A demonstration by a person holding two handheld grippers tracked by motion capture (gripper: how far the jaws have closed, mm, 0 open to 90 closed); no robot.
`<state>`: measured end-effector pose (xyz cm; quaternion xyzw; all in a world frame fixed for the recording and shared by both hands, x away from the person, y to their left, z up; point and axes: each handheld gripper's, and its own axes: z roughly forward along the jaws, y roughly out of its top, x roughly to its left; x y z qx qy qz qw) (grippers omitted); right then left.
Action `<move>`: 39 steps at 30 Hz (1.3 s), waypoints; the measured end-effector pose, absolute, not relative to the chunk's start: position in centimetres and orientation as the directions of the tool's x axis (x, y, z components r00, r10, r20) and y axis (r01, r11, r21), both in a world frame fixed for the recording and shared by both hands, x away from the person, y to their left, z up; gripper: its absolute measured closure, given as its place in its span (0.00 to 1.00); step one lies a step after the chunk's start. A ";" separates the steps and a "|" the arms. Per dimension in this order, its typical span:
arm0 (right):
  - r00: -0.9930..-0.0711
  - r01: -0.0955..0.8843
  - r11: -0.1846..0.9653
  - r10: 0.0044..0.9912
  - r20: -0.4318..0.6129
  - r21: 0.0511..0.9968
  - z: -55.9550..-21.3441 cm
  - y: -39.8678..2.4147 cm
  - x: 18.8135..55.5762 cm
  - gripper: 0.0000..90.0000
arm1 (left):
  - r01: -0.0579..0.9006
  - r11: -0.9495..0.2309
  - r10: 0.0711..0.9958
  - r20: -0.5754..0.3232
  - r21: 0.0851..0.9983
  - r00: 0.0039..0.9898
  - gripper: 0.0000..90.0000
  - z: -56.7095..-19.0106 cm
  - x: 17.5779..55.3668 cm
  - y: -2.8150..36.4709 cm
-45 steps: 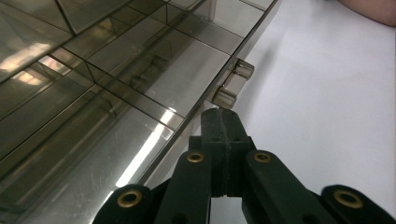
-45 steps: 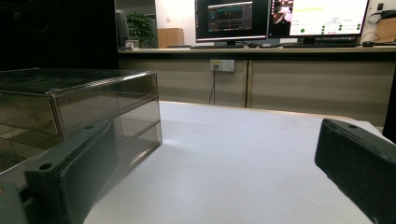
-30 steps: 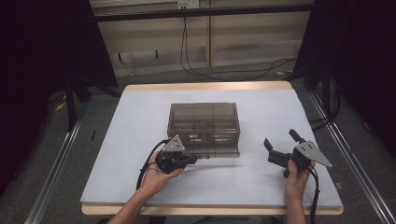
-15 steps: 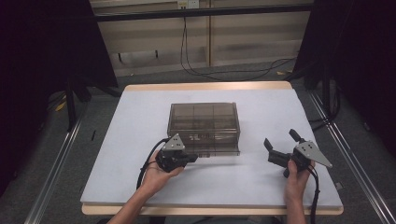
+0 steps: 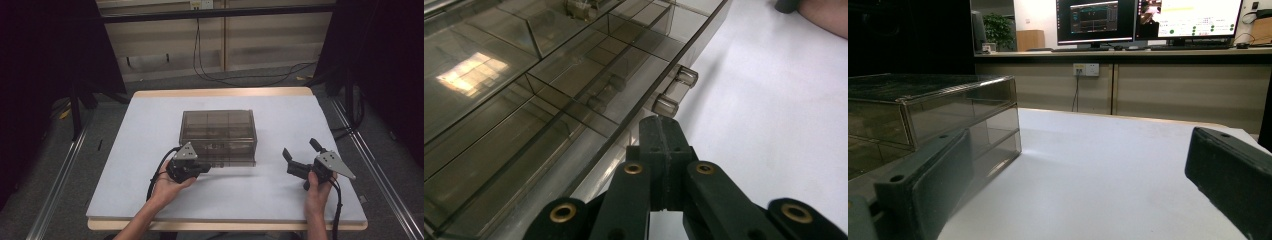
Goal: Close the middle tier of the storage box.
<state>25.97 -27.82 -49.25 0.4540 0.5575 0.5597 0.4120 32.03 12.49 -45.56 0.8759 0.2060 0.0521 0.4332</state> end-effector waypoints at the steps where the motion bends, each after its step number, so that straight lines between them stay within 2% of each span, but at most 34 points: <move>1: -0.248 0.045 -0.039 0.968 0.049 0.998 -49.3 -27.8 26.0 0.00 | 0.318 -0.535 0.409 -0.090 0.783 0.908 1.00 -45.6 32.0 12.5; 39: -0.255 0.040 -0.026 0.966 0.035 0.999 -49.3 -27.7 25.9 0.00 | 0.338 -0.503 0.437 -0.103 0.795 0.894 1.00 -45.7 33.3 12.0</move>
